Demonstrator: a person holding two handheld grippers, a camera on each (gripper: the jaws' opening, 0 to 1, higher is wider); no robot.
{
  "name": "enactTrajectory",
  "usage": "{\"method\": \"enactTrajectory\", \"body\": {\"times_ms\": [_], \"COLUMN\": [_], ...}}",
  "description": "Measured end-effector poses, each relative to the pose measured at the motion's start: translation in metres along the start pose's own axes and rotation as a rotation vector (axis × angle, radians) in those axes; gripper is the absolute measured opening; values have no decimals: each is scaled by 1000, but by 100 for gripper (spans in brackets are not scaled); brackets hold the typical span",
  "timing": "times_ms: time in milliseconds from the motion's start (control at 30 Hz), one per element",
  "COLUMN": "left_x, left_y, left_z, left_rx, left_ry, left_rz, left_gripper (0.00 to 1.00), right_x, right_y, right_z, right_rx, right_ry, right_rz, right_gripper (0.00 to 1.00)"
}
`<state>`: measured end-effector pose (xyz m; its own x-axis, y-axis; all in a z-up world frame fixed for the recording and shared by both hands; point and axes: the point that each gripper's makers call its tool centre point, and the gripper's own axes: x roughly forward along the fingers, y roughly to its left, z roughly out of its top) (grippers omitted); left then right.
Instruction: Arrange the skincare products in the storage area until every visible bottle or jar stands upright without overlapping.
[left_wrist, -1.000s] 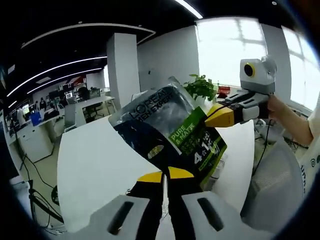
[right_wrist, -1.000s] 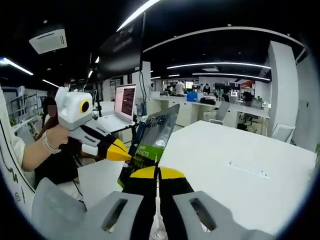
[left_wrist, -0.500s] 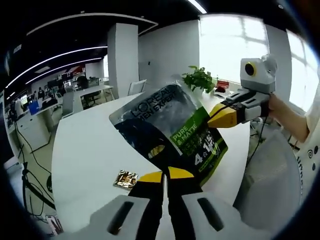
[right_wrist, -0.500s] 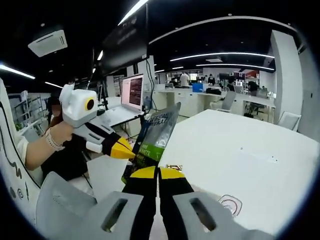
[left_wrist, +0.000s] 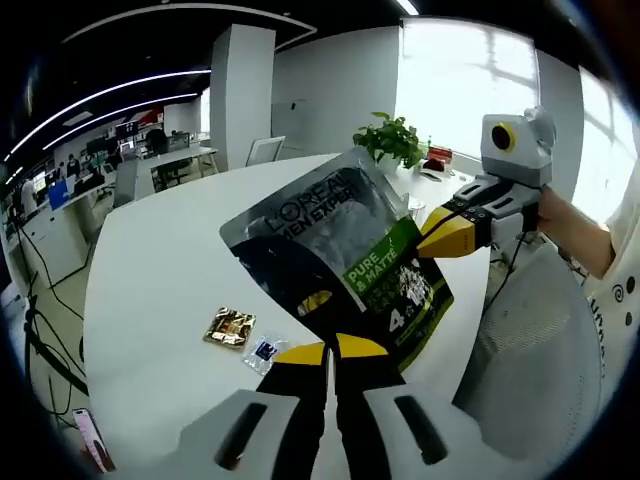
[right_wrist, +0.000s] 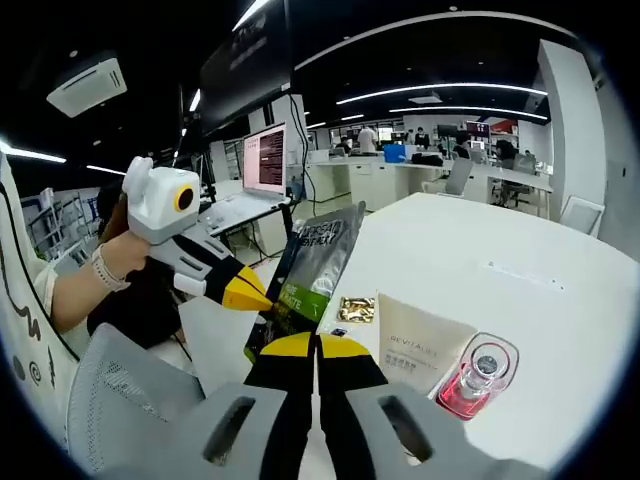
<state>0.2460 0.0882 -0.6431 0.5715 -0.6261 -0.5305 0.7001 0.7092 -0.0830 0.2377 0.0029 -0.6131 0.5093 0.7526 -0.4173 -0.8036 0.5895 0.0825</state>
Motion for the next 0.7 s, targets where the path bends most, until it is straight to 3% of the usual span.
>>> {"method": "enactTrajectory", "body": {"times_ms": [300,700], "left_x": [6,21], "left_y": [-8,-20], "left_z": [-23,-61], "left_rx": [-20,-61], "left_ry": [60,144], "left_rz": [-25,-77], "left_gripper": [0,0], "right_x": [9,15], "right_y": [5,11], "right_z": [-25,-74], "right_rx": [1,-42], "right_ry": [69,214], "right_rz": [27,72], "right_gripper": [1,1]}}
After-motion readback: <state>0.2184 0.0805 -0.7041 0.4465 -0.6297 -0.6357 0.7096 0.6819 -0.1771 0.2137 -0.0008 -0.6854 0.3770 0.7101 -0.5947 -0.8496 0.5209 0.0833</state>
